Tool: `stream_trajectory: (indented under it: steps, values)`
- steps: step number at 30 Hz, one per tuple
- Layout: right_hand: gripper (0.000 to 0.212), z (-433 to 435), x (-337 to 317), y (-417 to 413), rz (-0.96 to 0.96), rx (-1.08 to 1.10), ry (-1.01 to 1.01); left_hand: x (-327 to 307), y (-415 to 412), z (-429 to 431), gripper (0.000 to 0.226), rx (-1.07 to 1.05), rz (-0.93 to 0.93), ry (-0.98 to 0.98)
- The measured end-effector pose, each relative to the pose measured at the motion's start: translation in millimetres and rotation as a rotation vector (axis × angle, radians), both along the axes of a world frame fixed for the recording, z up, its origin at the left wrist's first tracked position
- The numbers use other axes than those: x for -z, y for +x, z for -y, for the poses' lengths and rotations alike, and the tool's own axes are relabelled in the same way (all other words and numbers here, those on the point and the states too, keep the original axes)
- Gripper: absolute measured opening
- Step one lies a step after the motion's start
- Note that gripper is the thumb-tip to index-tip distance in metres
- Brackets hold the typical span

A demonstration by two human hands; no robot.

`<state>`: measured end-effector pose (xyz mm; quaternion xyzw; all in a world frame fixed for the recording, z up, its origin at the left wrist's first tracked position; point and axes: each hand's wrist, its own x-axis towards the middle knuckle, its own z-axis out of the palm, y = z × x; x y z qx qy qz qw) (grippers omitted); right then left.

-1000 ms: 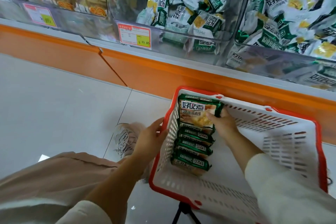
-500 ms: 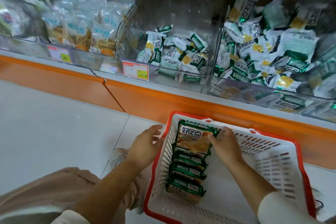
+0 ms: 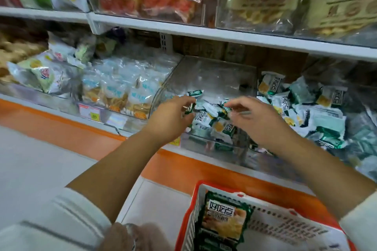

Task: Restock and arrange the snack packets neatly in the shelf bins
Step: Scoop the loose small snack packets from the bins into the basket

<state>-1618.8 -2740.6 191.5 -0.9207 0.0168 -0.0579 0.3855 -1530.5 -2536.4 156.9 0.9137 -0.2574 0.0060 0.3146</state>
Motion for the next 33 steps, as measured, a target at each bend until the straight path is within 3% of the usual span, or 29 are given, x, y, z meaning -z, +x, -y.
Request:
stream_trajectory:
  steps: [3, 6, 11, 15, 21, 25, 30, 33]
  values:
    - [0.035, 11.9, -1.4, 71.9, -0.164, -0.092, -0.362, 13.6, 38.1, 9.4, 0.051, -0.016, -0.079, 0.112]
    - [0.068, 16.1, 13.1, 129.2, -0.394, -0.186, -0.667, 36.8, 71.1, 19.5, 0.057, -0.002, -0.117, 0.185]
    - [0.106, 19.6, 38.3, 170.6, -0.762, -0.246, -0.64, 61.9, 120.1, 37.1, 0.086, 0.061, -0.156, 0.203]
    - [0.099, 24.0, 49.2, 167.3, -0.678, -0.26, -0.696, 68.6, 137.2, 50.6, 0.088, 0.057, -0.203, 0.255]
    - [0.081, 24.4, 46.4, 157.7, -0.645, -0.223, -0.61, 77.9, 153.4, 62.3, 0.091, 0.044, -0.267, 0.23]
    - [0.079, 22.7, 41.5, 154.3, -0.6, -0.18, -0.592, 82.3, 155.0, 65.4, 0.074, 0.011, -0.274, 0.286]
    - [0.078, 19.0, 34.7, 143.8, -0.502, -0.131, -0.552, 89.8, 159.2, 67.5, 0.058, -0.058, -0.314, 0.159]
    - [0.074, 16.4, 27.2, 134.1, -0.426, -0.113, -0.486, 111.5, 175.1, 73.3, 0.079, -0.064, -0.315, 0.096]
